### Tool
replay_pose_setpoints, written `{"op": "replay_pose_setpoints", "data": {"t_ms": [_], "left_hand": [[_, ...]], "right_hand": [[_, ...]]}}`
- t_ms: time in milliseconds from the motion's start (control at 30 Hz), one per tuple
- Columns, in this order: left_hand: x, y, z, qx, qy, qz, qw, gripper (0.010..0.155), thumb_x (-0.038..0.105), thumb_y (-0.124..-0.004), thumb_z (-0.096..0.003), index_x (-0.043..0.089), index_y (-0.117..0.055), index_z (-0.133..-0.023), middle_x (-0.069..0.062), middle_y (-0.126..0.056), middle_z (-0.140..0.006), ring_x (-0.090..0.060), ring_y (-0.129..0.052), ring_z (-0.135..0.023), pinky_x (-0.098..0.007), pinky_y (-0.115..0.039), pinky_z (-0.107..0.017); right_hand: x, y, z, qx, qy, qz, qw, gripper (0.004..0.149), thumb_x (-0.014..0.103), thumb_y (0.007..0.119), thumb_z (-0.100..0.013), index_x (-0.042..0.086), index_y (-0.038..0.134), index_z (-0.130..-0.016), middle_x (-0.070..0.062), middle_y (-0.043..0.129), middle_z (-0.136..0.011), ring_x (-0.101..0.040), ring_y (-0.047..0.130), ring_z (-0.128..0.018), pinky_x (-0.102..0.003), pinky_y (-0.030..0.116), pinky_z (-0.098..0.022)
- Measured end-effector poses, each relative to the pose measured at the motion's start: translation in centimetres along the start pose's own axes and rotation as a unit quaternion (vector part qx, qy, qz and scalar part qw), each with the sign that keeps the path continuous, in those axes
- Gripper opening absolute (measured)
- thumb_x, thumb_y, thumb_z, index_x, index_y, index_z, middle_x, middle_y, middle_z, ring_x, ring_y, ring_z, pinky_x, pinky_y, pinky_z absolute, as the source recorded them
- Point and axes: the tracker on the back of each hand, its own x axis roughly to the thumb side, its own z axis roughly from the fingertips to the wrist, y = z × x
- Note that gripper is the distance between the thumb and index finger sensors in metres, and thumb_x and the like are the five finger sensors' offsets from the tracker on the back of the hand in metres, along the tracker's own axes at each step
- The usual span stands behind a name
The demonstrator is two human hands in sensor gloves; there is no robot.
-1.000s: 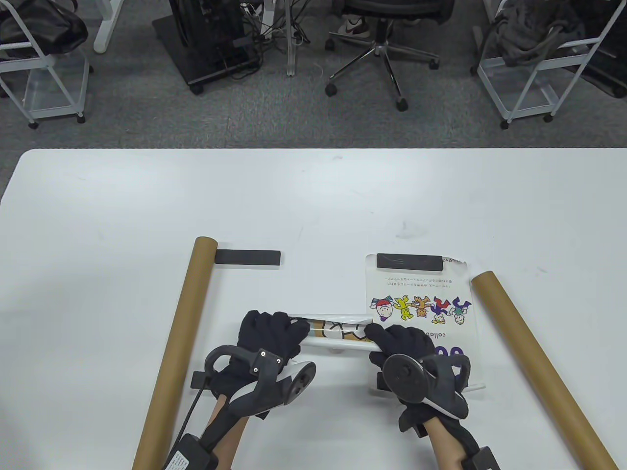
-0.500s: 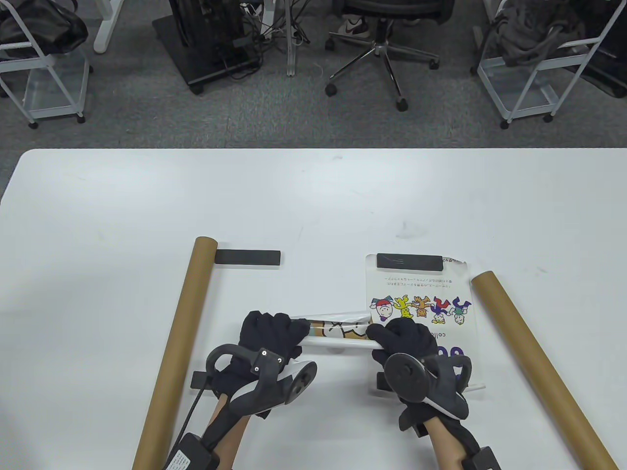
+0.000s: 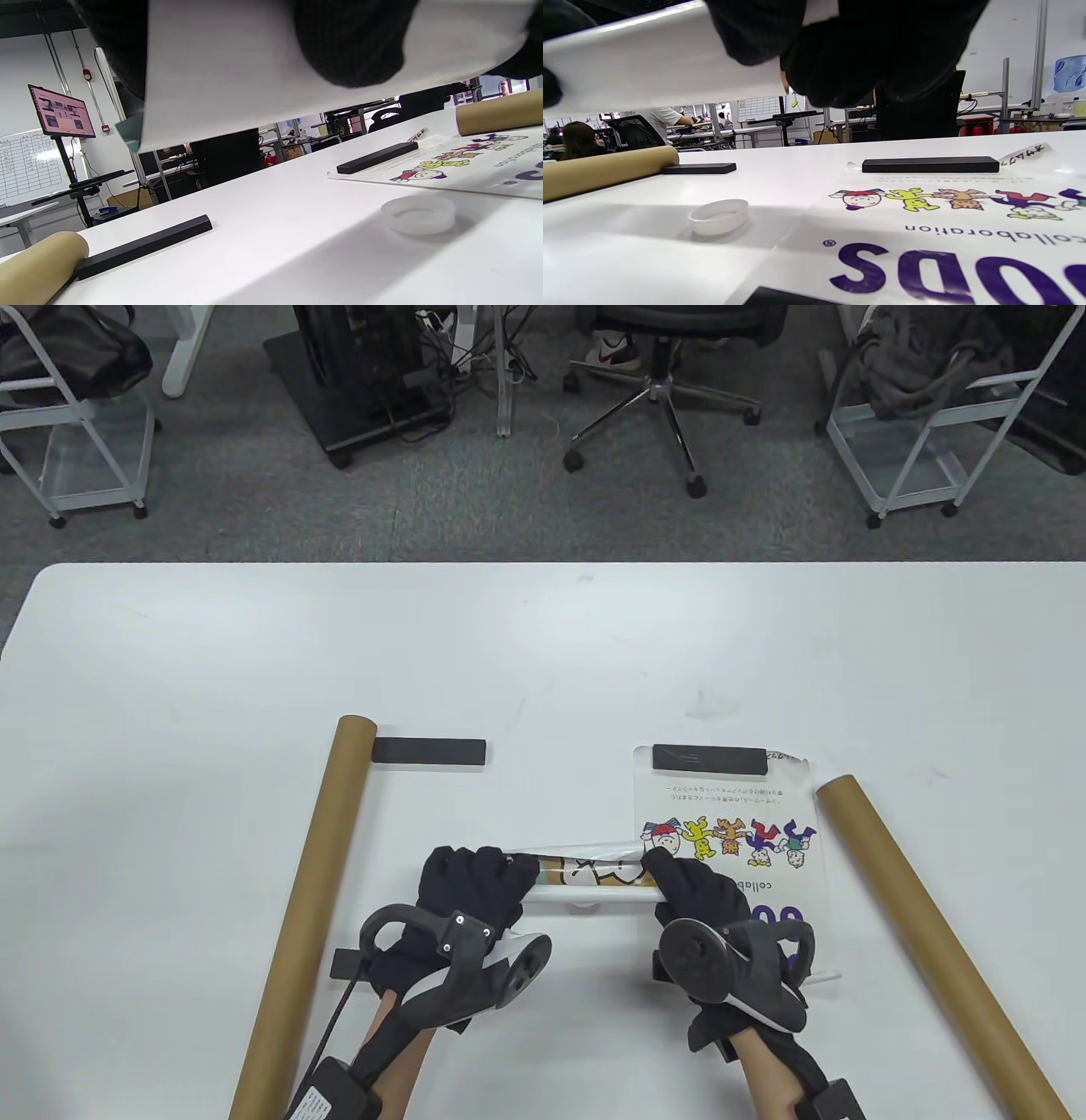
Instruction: Roll up posters and store in mailing tubes
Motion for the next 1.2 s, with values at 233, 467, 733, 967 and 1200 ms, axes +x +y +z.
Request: {"op": "replay_pose_setpoints", "data": {"t_ms": [233,467,733,967,1200], "left_hand": [[0.16,0.31,0.05,0.017,-0.004,-0.014,1.000,0.062,0.043,-0.079,-0.0458,0.038,-0.056,-0.103,0.010,-0.083,-0.091,-0.015,-0.094,-0.074,-0.049,-0.078,-0.075],[-0.03,0.02,-0.16,0.003,0.004,-0.001,1.000,0.052,0.044,-0.079,-0.0459,0.039,-0.069,-0.097,0.007,-0.079,-0.098,-0.019,-0.091,-0.083,-0.051,-0.075,-0.077],[-0.10,0.24,0.09,0.009,0.002,-0.002,1.000,0.056,0.040,-0.070,-0.0482,0.039,-0.067,-0.104,0.008,-0.085,-0.095,-0.021,-0.096,-0.083,-0.052,-0.078,-0.075],[0.39,0.23,0.04,0.005,-0.007,-0.006,1.000,0.061,0.045,-0.066,-0.0486,0.036,-0.056,-0.108,0.007,-0.084,-0.093,-0.020,-0.094,-0.078,-0.051,-0.077,-0.075],[0.35,-0.02,0.05,0.004,-0.006,-0.040,0.999,0.068,0.041,-0.079,-0.0463,0.035,-0.053,-0.108,0.010,-0.083,-0.093,-0.015,-0.096,-0.076,-0.048,-0.080,-0.074]], "right_hand": [[0.11,-0.04,0.00,-0.002,-0.001,-0.001,1.000,0.049,0.026,0.073,-0.050,0.019,0.068,-0.098,-0.016,0.074,-0.098,-0.034,0.088,-0.075,-0.061,0.073,-0.065],[0.00,-0.16,0.06,0.000,0.009,0.001,1.000,0.050,0.028,0.074,-0.048,0.020,0.071,-0.097,-0.016,0.069,-0.095,-0.036,0.083,-0.072,-0.065,0.068,-0.065],[0.16,-0.53,0.16,-0.008,0.025,0.023,0.999,0.061,0.032,0.073,-0.047,0.016,0.061,-0.105,-0.010,0.083,-0.088,-0.028,0.091,-0.060,-0.057,0.077,-0.061],[-0.30,-0.38,0.16,-0.003,0.014,0.021,1.000,0.054,0.027,0.071,-0.050,0.016,0.063,-0.103,-0.014,0.079,-0.095,-0.031,0.090,-0.066,-0.059,0.075,-0.063],[0.32,-0.20,0.14,-0.001,-0.001,0.017,1.000,0.055,0.026,0.072,-0.051,0.013,0.061,-0.104,-0.016,0.075,-0.097,-0.033,0.088,-0.069,-0.060,0.074,-0.064]]}}
